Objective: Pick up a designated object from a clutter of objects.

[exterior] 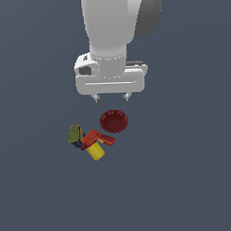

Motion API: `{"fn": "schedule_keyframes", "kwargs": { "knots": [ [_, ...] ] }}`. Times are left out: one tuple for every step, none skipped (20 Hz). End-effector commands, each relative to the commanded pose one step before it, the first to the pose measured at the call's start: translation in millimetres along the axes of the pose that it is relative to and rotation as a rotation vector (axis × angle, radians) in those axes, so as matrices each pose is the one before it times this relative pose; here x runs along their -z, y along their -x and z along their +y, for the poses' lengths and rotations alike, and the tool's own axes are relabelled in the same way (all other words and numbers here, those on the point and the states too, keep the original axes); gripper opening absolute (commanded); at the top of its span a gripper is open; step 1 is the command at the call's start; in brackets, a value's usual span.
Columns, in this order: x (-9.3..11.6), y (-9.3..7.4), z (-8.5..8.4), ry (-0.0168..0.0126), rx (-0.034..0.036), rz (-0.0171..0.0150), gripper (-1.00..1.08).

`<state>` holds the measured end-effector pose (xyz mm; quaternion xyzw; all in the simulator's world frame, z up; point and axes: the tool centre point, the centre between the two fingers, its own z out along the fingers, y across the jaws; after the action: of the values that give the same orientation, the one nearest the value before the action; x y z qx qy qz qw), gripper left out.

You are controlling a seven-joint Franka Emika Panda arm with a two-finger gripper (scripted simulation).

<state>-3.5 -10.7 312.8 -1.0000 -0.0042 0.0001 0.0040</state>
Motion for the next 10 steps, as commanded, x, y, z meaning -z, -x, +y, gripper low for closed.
{"fn": "schedule_keyframes", "kwargs": {
  "knots": [
    [0.0,0.0,0.01,0.0,0.0,0.0,1.0],
    [0.1,0.14,0.03,0.0,0.0,0.0,1.0],
    [-0.26,0.08,0.18,0.00091,-0.00069,-0.00104,1.0],
    [-0.12,0.31,0.25,0.00097,-0.00078,-0.00114,1.0],
    [-0.24,0.38,0.35,0.00149,-0.0012,-0.00174,1.0],
    [-0.26,0.51,0.43,0.00187,-0.00152,-0.00217,1.0],
    [-0.22,0.59,0.43,0.00204,-0.00168,-0.00233,1.0],
    [-0.15,0.48,0.31,0.0017,-0.00143,-0.00191,1.0],
    [-0.08,0.36,0.19,0.00133,-0.00115,-0.00147,1.0],
    [0.05,0.28,0.06,0.00081,-0.00073,-0.00085,1.0]
  ]
}}
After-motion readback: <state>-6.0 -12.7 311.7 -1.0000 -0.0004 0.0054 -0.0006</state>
